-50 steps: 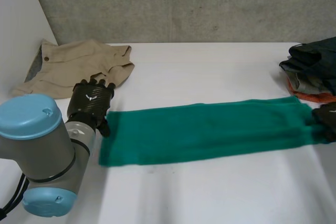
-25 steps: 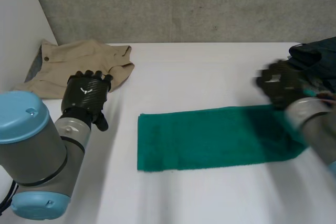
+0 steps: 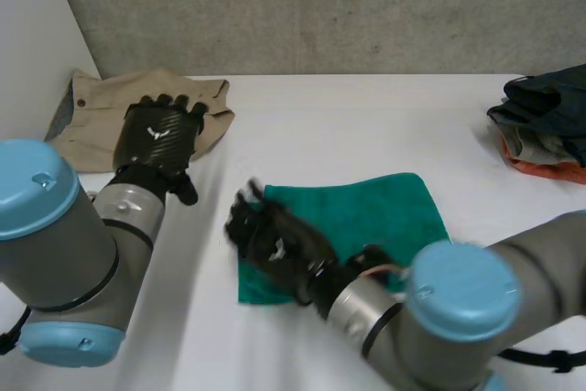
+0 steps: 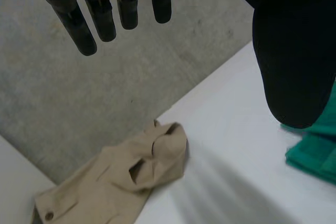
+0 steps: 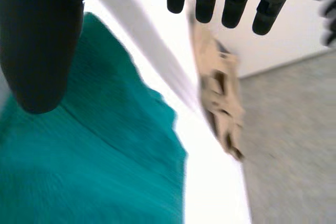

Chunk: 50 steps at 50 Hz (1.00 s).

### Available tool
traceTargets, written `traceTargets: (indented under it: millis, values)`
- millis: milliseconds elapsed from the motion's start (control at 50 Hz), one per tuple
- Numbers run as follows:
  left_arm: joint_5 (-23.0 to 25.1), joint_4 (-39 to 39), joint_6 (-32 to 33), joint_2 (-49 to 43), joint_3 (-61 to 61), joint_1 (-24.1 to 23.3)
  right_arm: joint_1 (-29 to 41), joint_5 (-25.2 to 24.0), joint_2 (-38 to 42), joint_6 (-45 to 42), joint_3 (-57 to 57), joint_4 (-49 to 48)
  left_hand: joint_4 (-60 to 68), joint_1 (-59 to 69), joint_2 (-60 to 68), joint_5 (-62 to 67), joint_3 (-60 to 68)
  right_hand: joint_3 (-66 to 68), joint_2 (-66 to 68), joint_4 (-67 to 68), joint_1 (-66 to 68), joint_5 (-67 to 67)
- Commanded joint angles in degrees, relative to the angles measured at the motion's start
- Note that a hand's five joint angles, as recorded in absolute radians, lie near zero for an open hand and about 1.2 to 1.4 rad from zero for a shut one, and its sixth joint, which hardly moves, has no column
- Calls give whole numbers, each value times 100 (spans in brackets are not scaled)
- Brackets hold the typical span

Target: Fold the laundry.

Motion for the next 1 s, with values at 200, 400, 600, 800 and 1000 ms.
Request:
traceTargets:
  millis: [200, 400, 600, 800, 1000]
  values:
    - [239, -26, -53, -1429, 1434, -1246, -2282, 87, -1475, 3555, 465, 2015, -22, 70, -39, -49, -73, -249, -247, -278, -317, -267]
    - [-146, -245, 114, -2282, 1646, -1387, -2775, 420, -914, 2931, 465, 2203, 96, 187, 79, 69, 45, -249, -247, -278, -317, -267]
    - [-711, -773, 149, -2028, 1189, -1581, -2899, 1307, -499, 1543, 447, 1966, 96, 187, 79, 69, 45, 4954, 4956, 4925, 4886, 4936]
    - [-754, -984, 158, -1132, 767, -1634, -2232, 1423, -955, 655, 342, 1183, 96, 187, 79, 69, 45, 6751, 6753, 6722, 6683, 6733]
    - [-720, -975, 149, -244, 231, -888, 36, 940, -289, -698, 17, 436, 62, 154, 45, 35, 11, 6751, 6753, 6722, 6683, 6733]
